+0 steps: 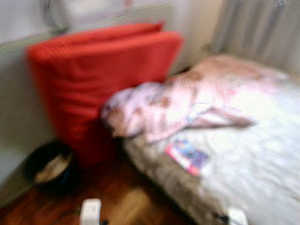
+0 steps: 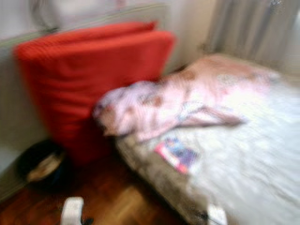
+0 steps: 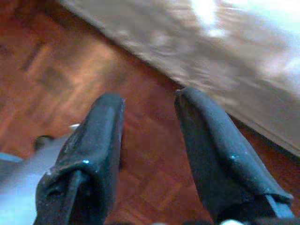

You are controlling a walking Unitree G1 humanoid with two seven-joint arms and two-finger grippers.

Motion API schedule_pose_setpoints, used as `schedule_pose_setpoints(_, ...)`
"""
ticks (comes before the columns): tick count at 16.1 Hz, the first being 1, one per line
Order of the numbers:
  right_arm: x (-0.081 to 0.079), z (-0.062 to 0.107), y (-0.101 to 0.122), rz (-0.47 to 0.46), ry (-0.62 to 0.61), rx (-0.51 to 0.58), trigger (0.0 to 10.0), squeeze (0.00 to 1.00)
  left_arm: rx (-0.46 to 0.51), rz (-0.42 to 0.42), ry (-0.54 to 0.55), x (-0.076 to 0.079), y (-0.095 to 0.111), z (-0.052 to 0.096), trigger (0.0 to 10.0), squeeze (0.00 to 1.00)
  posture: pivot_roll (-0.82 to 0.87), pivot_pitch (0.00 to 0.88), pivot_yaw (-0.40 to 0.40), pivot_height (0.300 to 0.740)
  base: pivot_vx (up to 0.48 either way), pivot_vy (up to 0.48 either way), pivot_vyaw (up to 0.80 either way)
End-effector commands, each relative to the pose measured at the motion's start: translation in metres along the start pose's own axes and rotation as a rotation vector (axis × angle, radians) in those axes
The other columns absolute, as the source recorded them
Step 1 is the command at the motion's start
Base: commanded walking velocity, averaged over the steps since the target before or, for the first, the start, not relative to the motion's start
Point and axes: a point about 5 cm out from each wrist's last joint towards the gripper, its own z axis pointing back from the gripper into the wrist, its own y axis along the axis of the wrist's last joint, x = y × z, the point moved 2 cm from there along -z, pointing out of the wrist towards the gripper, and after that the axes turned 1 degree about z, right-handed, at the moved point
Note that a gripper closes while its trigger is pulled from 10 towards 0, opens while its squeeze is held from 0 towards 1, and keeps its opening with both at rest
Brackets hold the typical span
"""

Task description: Clean up the room

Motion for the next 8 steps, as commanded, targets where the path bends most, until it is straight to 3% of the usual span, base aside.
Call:
schedule_pose_setpoints(1, -0.004, -0.001, 0.001, -0.004, 0.014, 0.001, 10.0, 0.0, -0.005, 0.001, 0.025, -0.009, -0.001, 0.001, 10.0, 0.0, -0.06, 0.009, -0.017, 0.74, 0.0, 0.0, -0.79)
schedule_pose_setpoints(5, -0.01, -0.004, 0.01, -0.004, 0.017, 0.013, 10.0, 0.0, -0.008, 0.001, 0.026, -0.01, -0.001, 0.001, 10.0, 0.0, -0.06, 0.008, -0.016, 0.74, 0.0, 0.0, -0.75)
schedule_pose_setpoints(8, -0.013, -0.004, 0.01, -0.011, 0.021, 0.026, 10.0, 0.0, 0.0, 0.016, 0.03, -0.01, -0.001, 0.002, 10.0, 0.0, -0.06, 0.006, -0.016, 0.74, 0.0, 0.0, 0.0)
